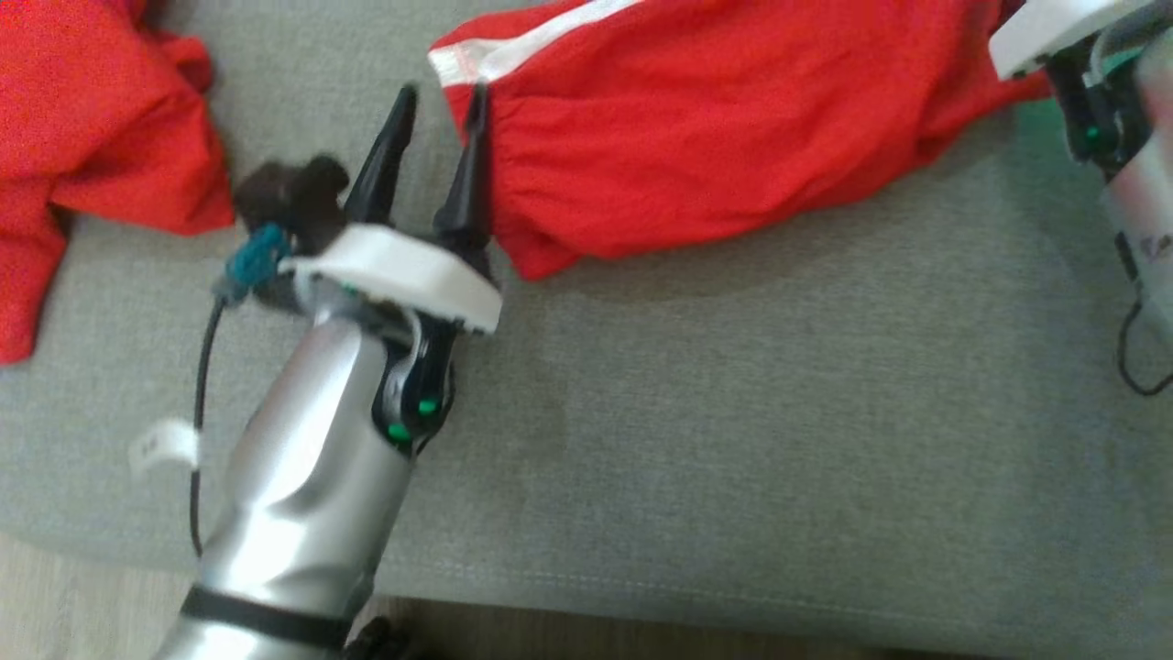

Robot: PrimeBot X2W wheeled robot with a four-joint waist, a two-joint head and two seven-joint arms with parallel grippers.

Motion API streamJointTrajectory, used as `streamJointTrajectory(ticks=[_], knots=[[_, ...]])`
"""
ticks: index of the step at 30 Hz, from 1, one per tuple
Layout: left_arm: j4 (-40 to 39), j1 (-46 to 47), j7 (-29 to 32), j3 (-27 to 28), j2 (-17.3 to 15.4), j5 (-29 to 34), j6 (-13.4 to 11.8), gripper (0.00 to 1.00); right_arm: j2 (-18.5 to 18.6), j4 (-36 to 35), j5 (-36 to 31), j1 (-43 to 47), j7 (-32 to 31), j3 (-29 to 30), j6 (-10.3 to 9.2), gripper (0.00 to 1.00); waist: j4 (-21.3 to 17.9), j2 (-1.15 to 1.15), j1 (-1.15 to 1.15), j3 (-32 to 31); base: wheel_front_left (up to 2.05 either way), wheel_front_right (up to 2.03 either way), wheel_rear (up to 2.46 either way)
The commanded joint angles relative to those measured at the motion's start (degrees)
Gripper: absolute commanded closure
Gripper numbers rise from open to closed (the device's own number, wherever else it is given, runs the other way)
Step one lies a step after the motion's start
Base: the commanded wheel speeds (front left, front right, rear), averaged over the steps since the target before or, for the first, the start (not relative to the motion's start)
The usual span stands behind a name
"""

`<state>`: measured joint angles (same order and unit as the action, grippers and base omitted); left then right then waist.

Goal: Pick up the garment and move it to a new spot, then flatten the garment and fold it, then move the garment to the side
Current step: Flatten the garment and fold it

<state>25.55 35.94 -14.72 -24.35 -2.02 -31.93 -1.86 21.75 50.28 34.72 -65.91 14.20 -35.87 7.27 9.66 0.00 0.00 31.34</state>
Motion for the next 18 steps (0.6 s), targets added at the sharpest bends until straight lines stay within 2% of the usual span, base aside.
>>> streamJointTrajectory(ticks=[1, 5, 8, 13, 18], knots=[[-2.37, -1.17, -0.27, 2.27, -1.91, 1.50, -0.89, 0.00, -0.94, -2.05, -0.64, 2.14, 0.57, 0.70, 0.22, 0.00, -1.35, 0.00, 0.00, -1.50, 0.00, 0.00, 0.00], [-6.71, -5.42, -0.27, 4.86, -3.51, 7.08, -4.29, 0.00, -1.21, -8.43, -4.64, 7.15, 0.76, 6.32, 0.22, 0.00, -3.44, 0.00, 0.00, -3.63, 0.00, 0.00, 0.00], [-11.46, -9.19, -0.28, 7.36, -5.19, 11.32, -6.69, 0.00, -2.64, -15.06, -8.96, 15.13, 0.78, 12.81, 0.22, 0.00, -5.57, 0.00, 0.00, -5.68, 0.00, 0.00, 0.00], [-16.13, -12.30, -0.28, 9.60, -6.79, 14.79, -7.99, 0.00, -5.44, -21.80, -13.45, 25.03, 0.79, 19.16, 0.22, 0.00, -7.85, 0.00, 0.00, -8.12, 0.00, 0.00, 0.00], [-17.48, -14.15, -0.28, 10.96, -7.87, 15.88, -7.80, 0.00, -8.37, -27.42, -17.08, 33.41, 0.69, 22.95, 0.22, 0.00, -9.97, 0.00, 0.00, -10.15, 0.00, 0.00, 0.00]])
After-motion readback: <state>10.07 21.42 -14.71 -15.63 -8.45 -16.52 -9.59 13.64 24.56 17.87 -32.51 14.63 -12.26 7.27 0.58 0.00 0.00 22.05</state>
